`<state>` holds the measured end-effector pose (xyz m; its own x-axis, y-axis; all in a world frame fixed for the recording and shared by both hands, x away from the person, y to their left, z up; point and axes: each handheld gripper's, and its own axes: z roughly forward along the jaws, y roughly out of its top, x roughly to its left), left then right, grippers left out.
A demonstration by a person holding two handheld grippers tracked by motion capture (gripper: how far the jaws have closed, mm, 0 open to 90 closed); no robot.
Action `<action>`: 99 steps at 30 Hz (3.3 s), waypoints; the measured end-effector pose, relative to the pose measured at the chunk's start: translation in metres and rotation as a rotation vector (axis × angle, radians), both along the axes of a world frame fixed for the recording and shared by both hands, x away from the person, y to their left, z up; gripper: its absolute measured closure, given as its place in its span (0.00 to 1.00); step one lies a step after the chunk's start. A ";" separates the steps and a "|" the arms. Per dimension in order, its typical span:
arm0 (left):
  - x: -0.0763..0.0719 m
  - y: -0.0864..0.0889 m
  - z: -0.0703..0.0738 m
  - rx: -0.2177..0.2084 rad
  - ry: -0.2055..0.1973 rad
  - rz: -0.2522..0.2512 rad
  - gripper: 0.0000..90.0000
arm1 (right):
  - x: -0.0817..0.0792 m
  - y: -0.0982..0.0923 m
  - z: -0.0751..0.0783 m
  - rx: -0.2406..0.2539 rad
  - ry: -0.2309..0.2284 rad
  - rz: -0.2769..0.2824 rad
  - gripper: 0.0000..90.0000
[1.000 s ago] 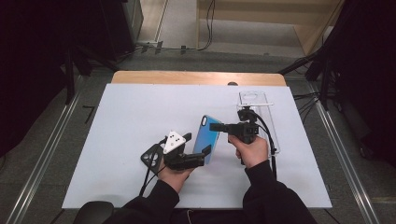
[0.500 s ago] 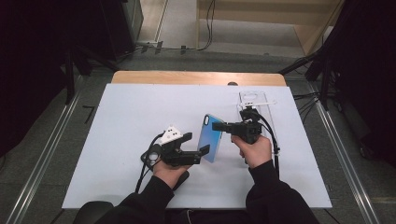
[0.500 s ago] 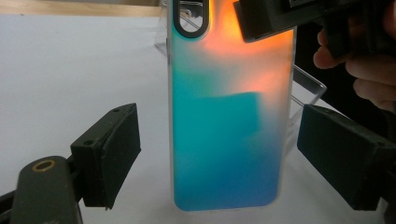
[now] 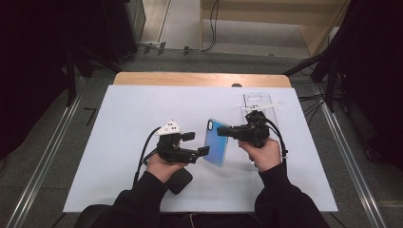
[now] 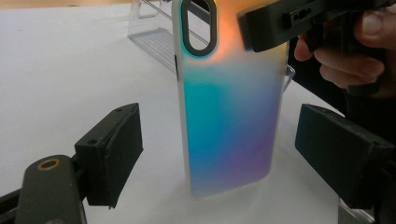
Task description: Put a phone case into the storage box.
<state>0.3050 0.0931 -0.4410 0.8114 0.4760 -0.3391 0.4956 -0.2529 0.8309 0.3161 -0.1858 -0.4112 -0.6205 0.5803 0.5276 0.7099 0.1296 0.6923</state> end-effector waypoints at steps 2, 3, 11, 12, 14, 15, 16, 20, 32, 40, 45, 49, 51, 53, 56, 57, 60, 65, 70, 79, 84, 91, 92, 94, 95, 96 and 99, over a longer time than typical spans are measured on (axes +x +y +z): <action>0.002 0.002 0.002 0.008 0.007 -0.022 0.17 | 0.000 -0.001 0.000 -0.006 -0.006 0.014 0.87; 0.003 0.002 0.003 0.016 0.005 -0.033 0.17 | -0.001 -0.002 0.000 -0.010 -0.012 0.020 0.87; 0.009 0.006 0.010 0.026 0.000 -0.111 0.18 | -0.003 -0.004 0.001 -0.024 -0.057 0.097 0.87; 0.009 0.007 0.011 0.030 -0.001 -0.119 0.18 | -0.004 -0.004 0.001 -0.035 -0.061 0.106 0.87; 0.011 0.007 0.012 0.037 -0.008 -0.141 0.18 | -0.004 -0.005 0.001 -0.042 -0.068 0.126 0.87; 0.011 0.008 0.013 0.040 -0.015 -0.149 0.18 | -0.004 -0.006 0.001 -0.040 -0.069 0.135 0.87; 0.012 0.008 0.014 0.038 -0.014 -0.163 0.18 | -0.004 -0.007 0.001 -0.041 -0.070 0.141 0.87; 0.016 0.010 0.014 0.027 -0.008 -0.208 0.18 | -0.003 -0.010 0.002 -0.031 -0.074 0.171 0.87; 0.024 0.011 0.017 -0.002 0.002 -0.303 0.21 | -0.003 -0.012 0.003 -0.035 -0.098 0.278 0.87; 0.028 0.013 0.017 -0.016 0.006 -0.342 0.24 | -0.001 -0.005 0.003 -0.035 -0.112 0.355 0.87; 0.028 0.013 0.018 -0.009 -0.002 -0.363 0.26 | -0.002 0.000 0.003 -0.053 -0.130 0.412 0.87; 0.030 0.013 0.020 -0.012 -0.007 -0.379 0.29 | -0.001 0.002 0.003 -0.051 -0.129 0.446 0.87; 0.031 0.013 0.021 -0.016 -0.007 -0.390 0.31 | -0.001 0.002 0.002 -0.043 -0.118 0.456 0.87; 0.032 0.013 0.021 -0.025 -0.001 -0.399 0.33 | 0.000 0.002 0.002 -0.035 -0.115 0.465 0.87; 0.033 0.012 0.022 -0.028 0.004 -0.412 0.37 | 0.000 0.003 0.002 -0.029 -0.112 0.472 0.87; 0.034 0.012 0.022 -0.032 0.006 -0.418 0.41 | 0.001 0.003 0.002 -0.029 -0.108 0.474 0.87; 0.034 0.012 0.022 -0.038 0.006 -0.426 0.47 | 0.002 0.004 0.002 -0.021 -0.111 0.485 0.87; 0.036 0.012 0.022 -0.060 0.026 -0.442 0.58 | 0.002 0.005 0.002 -0.011 -0.111 0.499 0.87; 0.036 0.012 0.022 -0.064 0.058 -0.465 0.66 | 0.003 0.007 0.001 -0.008 -0.105 0.508 0.87; 0.039 0.013 0.022 -0.093 0.093 -0.482 0.81 | 0.004 0.009 -0.001 0.015 -0.099 0.525 0.87; 0.041 0.015 0.022 -0.122 0.105 -0.503 0.85 | 0.005 0.008 -0.001 0.038 -0.091 0.526 0.87; 0.040 0.014 0.023 -0.124 0.099 -0.529 0.88 | 0.007 0.007 -0.002 0.051 -0.080 0.530 0.86; 0.040 0.014 0.023 -0.119 0.095 -0.528 0.88 | 0.007 0.007 -0.002 0.048 -0.082 0.530 0.85; 0.039 0.014 0.025 -0.114 0.088 -0.533 0.89 | 0.007 0.006 -0.003 0.051 -0.080 0.527 0.84; 0.038 0.014 0.026 -0.109 0.086 -0.538 0.89 | 0.007 0.006 -0.003 0.056 -0.077 0.528 0.84; 0.038 0.014 0.027 -0.107 0.084 -0.542 0.89 | 0.007 0.006 -0.003 0.056 -0.076 0.534 0.84; 0.037 0.014 0.029 -0.112 0.077 -0.536 0.90 | 0.006 0.006 -0.001 0.062 -0.086 0.532 0.83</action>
